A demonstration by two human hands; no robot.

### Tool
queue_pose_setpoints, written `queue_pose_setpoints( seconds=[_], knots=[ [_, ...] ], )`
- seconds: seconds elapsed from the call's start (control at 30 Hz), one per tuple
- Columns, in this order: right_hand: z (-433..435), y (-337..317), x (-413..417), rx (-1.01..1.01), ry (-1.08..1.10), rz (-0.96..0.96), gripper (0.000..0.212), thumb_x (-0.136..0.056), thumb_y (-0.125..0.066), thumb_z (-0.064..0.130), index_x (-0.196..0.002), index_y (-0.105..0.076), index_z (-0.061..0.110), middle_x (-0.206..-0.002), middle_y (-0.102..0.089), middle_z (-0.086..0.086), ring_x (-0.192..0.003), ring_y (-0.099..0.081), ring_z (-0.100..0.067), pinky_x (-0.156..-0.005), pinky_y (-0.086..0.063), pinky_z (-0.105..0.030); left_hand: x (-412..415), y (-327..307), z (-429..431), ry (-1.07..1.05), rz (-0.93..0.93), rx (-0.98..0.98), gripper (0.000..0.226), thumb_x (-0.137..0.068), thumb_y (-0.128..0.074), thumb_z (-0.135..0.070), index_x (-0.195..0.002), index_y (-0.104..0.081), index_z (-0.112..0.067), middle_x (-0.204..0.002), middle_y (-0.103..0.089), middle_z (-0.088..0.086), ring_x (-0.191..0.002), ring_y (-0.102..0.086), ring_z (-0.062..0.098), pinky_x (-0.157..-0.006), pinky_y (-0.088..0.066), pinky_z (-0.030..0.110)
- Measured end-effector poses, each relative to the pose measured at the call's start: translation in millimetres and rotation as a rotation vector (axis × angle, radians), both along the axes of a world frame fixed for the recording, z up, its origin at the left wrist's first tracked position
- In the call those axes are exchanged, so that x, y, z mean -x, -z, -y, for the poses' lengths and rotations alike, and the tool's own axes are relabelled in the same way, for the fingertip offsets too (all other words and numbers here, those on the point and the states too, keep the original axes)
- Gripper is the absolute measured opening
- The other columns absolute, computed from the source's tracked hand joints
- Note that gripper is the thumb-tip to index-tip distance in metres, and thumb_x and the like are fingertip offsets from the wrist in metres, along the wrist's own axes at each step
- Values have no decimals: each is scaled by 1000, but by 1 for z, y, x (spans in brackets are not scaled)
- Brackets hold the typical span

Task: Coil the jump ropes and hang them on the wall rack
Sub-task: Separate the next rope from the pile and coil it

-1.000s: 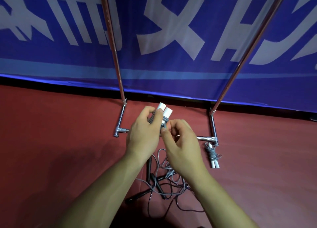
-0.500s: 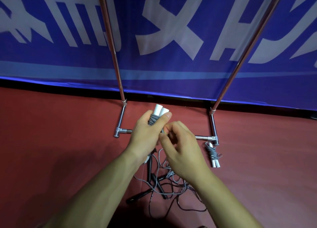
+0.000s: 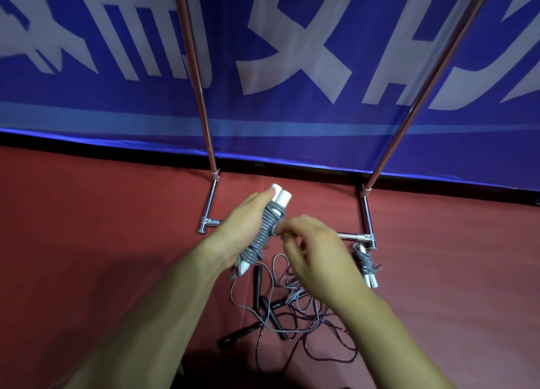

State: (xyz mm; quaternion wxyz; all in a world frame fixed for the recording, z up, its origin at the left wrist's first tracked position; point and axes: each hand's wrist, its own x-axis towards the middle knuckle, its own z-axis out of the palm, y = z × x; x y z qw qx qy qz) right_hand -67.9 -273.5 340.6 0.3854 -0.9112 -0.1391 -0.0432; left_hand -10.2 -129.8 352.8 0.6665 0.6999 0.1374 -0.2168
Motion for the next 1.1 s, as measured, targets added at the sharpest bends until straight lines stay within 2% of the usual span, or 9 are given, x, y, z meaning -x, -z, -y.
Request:
queue_pose_setpoints(
  seconds=[0.17,0.33,0.57,0.7,0.77,0.83,0.93,1.0,1.1],
  knots=[
    [18,-9,-6,103,82,74,21,-81,-59,20,-99,-67,25,-89,-58,12,-82,-53,-8,-75,-48,-30,1,1,-14,202,-51,-114,29,-100,-50,-32,-102,-68,-9,-71,-69,12,-51,-58,22,-53,-47,29],
    [24,-5,-7,173,-224,-195,85,-70,-75,13,-146,-41,29,-144,-39,10,-136,-32,-9,-113,-25,-17,4,6,-19,396,-124,-107,27,-90,-66,-34,-110,-67,-16,-85,-72,14,-67,-66,30,-62,-55,40],
    [35,4,-10,52,-171,-214,46,-82,-70,48,-124,-60,33,-107,-63,14,-100,-61,-6,-90,-50,-35,-2,-15,-36,452,-411,383,54,-100,-27,-37,-134,-52,-3,-118,-65,34,-76,-70,40,-62,-61,35],
    [32,-3,-10,-358,-31,-332,25,-88,-77,32,-110,-68,25,-96,-73,3,-90,-67,-15,-86,-53,-40,-11,-22,-48,378,-285,566,83,-95,-30,-66,-135,-58,1,-127,-63,32,-85,-72,37,-65,-61,33],
    [26,-4,-11,-510,81,-404,27,-86,-73,40,-105,-69,21,-90,-73,-5,-84,-67,-19,-87,-53,-49,-11,-21,-44,362,-207,521,85,-93,-30,-72,-134,-59,-3,-126,-65,26,-84,-71,33,-59,-55,30],
    [22,-3,-12,-581,142,-457,36,-84,-68,51,-105,-71,21,-91,-74,-8,-85,-68,-19,-90,-52,-52,-8,-19,-34,345,-51,364,64,-92,-45,-64,-129,-63,-15,-121,-71,12,-81,-69,26,-57,-47,27],
    [19,-5,-14,-640,132,-504,34,-90,-66,52,-111,-73,27,-98,-76,-12,-96,-72,-25,-93,-54,-49,-2,-14,-10,243,216,143,16,-95,-68,-24,-110,-67,-26,-98,-76,-9,-81,-67,6,-62,-45,18],
    [19,-7,-13,-652,134,-517,30,-91,-66,50,-110,-74,28,-99,-77,-8,-97,-72,-25,-93,-54,-45,0,-10,1,144,270,168,20,-90,-72,-10,-106,-66,-21,-90,-76,-4,-85,-69,6,-72,-50,16],
    [18,-13,-13,-607,141,-454,37,-88,-67,54,-105,-75,22,-98,-77,-4,-89,-67,-10,-89,-54,-39,-2,-13,6,76,305,198,30,-78,-77,-21,-106,-68,-14,-93,-78,5,-89,-72,14,-84,-54,24]
  ],
)
